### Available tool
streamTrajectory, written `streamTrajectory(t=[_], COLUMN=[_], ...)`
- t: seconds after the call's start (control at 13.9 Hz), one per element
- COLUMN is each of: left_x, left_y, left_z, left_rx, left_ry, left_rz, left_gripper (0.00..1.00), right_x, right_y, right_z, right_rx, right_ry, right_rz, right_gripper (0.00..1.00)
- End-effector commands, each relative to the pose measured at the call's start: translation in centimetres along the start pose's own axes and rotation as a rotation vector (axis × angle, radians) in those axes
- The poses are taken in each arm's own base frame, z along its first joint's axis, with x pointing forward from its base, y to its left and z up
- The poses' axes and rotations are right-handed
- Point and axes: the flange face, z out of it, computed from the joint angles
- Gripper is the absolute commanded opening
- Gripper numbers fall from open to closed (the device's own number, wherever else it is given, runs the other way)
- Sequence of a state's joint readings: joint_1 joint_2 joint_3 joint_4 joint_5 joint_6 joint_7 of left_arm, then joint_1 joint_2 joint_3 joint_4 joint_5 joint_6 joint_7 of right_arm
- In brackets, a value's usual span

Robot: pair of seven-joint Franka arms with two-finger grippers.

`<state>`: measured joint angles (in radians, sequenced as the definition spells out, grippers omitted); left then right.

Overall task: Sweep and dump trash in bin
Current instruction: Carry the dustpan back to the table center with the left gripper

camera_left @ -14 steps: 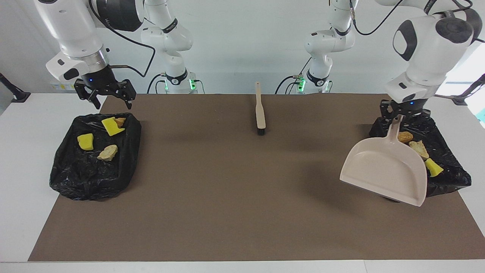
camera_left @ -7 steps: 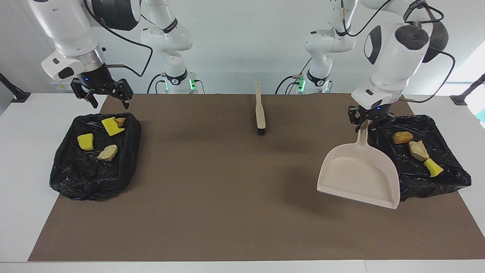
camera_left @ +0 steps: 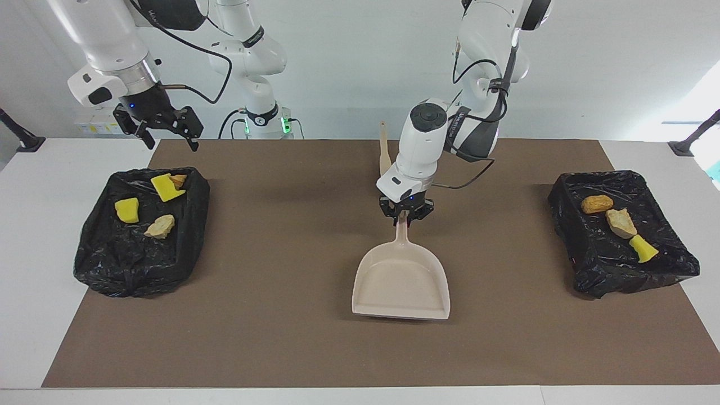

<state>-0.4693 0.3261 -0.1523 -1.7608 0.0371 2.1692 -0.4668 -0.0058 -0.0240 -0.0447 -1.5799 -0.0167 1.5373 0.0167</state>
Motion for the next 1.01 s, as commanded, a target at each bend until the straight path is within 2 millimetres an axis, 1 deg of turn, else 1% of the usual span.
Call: streamTrajectory(t=[0.0, 0.07, 0.14, 0.29, 0.65, 0.72, 0.79, 0.86, 0.94], left_x=[-1.2, -1.6, -2.3, -3.0, -2.7, -2.5, -2.4, -2.2, -2.2], left_y=[0.2, 0.6, 2.0, 3.0, 2.8, 2.6, 2.4, 2.1, 2.0], left_z=[1.2, 1.8, 2.5, 5.0, 5.1, 4.9, 4.8, 4.2, 3.5], left_rx=[-0.016, -0.022, -0.024, -0.021, -0.027, -0.029, -0.029, -0.03, -0.028], left_ry=[0.01, 0.014, 0.005, -0.015, -0.004, -0.001, -0.002, 0.003, 0.004], left_rz=[-0.008, -0.003, 0.005, -0.02, -0.028, -0.035, -0.046, -0.072, -0.089], left_gripper=[0.0, 0.0, 0.0, 0.0, 0.0, 0.29, 0.52, 1.0, 1.0], right_x=[-0.9, -0.8, -0.8, -0.8, -0.8, -0.8, -0.8, -0.8, -0.8], right_y=[-0.3, -0.2, -0.2, -0.1, -0.1, -0.1, -0.1, -0.1, -0.1], right_z=[-0.1, -0.1, -0.1, -0.1, -0.1, -0.1, -0.1, -0.1, -0.1], right_rx=[0.019, 0.017, 0.017, 0.016, 0.016, 0.016, 0.016, 0.016, 0.016], right_ry=[-0.008, -0.008, -0.005, -0.005, -0.005, -0.005, -0.005, -0.005, -0.005], right_rz=[0.013, 0.01, 0.01, 0.012, 0.012, 0.011, 0.011, 0.011, 0.011], right_gripper=[1.0, 1.0, 1.0, 1.0, 1.0, 1.0, 1.0, 1.0, 1.0])
